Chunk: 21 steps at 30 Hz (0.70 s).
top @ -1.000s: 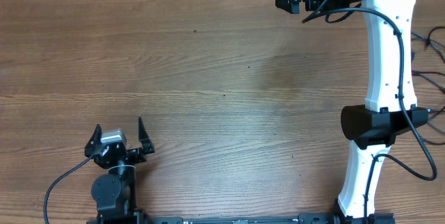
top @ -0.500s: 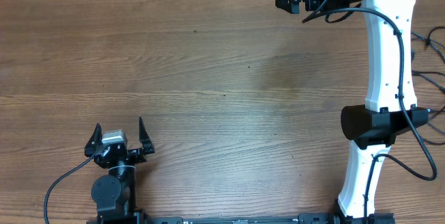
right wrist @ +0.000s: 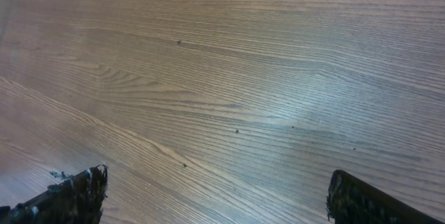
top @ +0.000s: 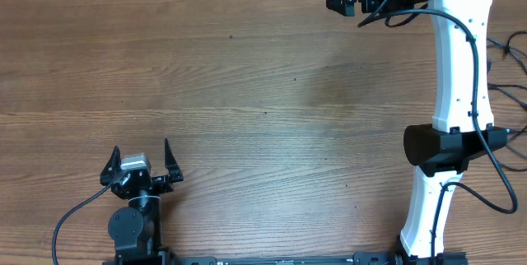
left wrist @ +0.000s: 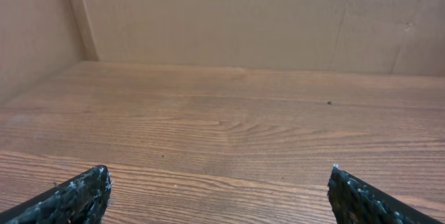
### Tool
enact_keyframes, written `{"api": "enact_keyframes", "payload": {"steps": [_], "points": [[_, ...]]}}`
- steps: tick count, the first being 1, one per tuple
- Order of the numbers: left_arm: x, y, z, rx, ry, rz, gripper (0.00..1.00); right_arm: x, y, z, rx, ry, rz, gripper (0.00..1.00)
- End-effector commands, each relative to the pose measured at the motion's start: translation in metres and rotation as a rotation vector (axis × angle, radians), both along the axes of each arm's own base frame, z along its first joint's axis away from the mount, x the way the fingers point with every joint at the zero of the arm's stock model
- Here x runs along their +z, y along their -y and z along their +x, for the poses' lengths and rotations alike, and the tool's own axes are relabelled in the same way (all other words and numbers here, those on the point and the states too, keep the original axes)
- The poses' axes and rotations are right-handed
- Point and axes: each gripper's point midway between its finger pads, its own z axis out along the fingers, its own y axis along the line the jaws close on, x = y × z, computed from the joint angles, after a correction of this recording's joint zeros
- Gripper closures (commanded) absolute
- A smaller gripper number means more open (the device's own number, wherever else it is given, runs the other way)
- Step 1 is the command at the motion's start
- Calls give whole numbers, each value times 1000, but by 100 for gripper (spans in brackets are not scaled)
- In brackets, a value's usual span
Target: Untangle cables
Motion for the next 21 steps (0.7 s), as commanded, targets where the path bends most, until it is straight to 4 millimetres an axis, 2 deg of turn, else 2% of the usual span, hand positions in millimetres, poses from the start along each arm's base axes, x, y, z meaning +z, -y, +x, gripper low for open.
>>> {"api": "enact_keyframes", "payload": {"steps": [1,9,11,19,21], "points": [[1,3,0,-16,6,16,0,11,0,-4,-1,20,8,0],[1,3,0,-16,6,16,0,10,1,-4,-3,21,5,0],[1,3,0,-16,6,16,0,11,8,-3,-26,32,-33,0],[1,3,0,-16,6,16,1,52,5,4,-24,255,-3,0],[1,3,0,-16,6,16,0,52,6,3,-25,306,1,0]]}}
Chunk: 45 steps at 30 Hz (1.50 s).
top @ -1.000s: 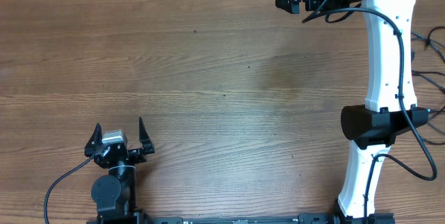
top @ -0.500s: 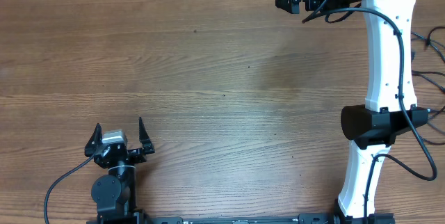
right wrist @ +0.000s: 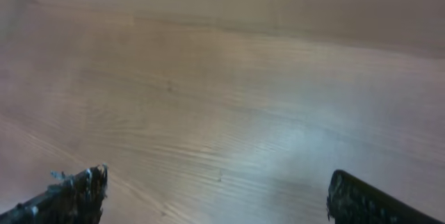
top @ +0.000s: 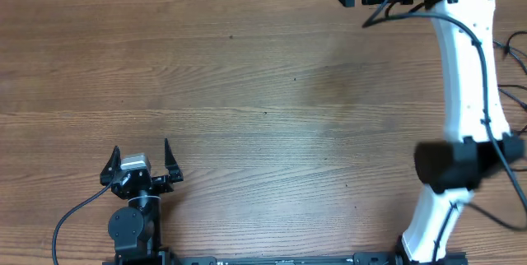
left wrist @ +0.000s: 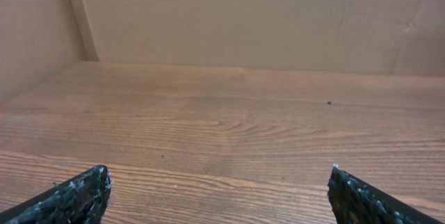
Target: Untangle cables
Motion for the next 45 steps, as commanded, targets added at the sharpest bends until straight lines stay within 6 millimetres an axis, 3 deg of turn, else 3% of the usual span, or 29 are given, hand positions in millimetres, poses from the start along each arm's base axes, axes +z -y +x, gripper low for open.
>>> {"api": "enact_keyframes", "payload": {"steps": [1,13,24,36,45], "points": [[1,3,0,-15,6,16,0,27,3,-27,-2,110,12,0],[1,3,0,-15,6,16,1,-29,9,-54,-11,420,39,0],[1,3,0,-15,6,16,1,-49,35,-128,-157,749,90,0],[1,3,0,-15,6,16,0,-104,52,-206,-218,888,90,0],[1,3,0,-15,6,16,0,-128,65,-227,-263,827,67,0]]}}
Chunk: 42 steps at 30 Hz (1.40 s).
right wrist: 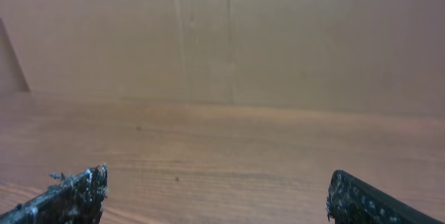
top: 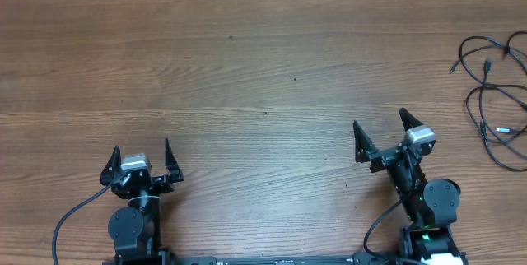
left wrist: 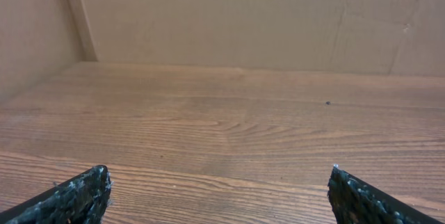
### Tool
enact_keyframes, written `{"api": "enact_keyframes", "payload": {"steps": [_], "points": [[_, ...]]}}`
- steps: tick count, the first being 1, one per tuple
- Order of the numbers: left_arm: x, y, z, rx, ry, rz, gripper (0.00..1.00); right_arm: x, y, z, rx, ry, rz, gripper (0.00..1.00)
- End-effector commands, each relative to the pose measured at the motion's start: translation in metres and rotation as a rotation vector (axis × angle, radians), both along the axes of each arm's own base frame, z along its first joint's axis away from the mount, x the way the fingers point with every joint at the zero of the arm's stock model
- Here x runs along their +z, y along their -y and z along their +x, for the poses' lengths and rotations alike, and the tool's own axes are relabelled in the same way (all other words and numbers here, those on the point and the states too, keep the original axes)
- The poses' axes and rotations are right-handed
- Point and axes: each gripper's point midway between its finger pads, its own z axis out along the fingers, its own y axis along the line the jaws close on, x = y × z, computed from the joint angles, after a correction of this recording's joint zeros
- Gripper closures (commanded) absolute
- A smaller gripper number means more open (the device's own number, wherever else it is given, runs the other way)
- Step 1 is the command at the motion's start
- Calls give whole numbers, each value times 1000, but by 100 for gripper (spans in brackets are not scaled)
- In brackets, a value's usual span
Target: Untangle cables
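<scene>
Thin black cables point(top: 494, 92) lie in loose loops at the table's right edge in the overhead view; neither wrist view shows them. My left gripper point(top: 140, 158) rests open at the near left, nothing between its fingers point(left wrist: 76, 196). My right gripper point(top: 383, 137) sits open at the near right, well left of and nearer than the cables, its fingers point(right wrist: 361, 200) spread wide over bare wood.
The wooden table point(top: 247, 76) stretches across the overhead view. A brown cardboard wall point(left wrist: 243, 15) stands along the far side, and the same wall point(right wrist: 278, 36) fills the right wrist view's background.
My right arm has gone from stretched out at the far right edge to folded back at the near right, gripper still open. The cables at the right edge now show in full.
My right arm was extended to the far right of the table, gripper open, then reached slightly further back. Now it is folded at the near right and the cables lie uncovered at the right edge. My left gripper has stayed open at the near left throughout.
</scene>
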Motion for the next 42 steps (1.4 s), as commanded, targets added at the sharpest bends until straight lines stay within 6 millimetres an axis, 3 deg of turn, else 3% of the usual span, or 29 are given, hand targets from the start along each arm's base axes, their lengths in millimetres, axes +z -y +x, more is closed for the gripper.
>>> {"api": "enact_keyframes", "payload": {"steps": [1,6,16,23,42], "points": [[1,2,0,-11,6,16,0,-3,9,-5,-39,-14,11,0],[1,2,0,-11,6,16,0,-20,17,-14,-75,-89,7,0],[1,2,0,-11,6,16,0,-35,34,-29,-153,-144,4,0],[1,2,0,-11,6,16,0,-9,39,-34,-177,-32,10,0],[1,2,0,-11,6,16,0,-10,39,-34,-179,-33,11,0]]}}
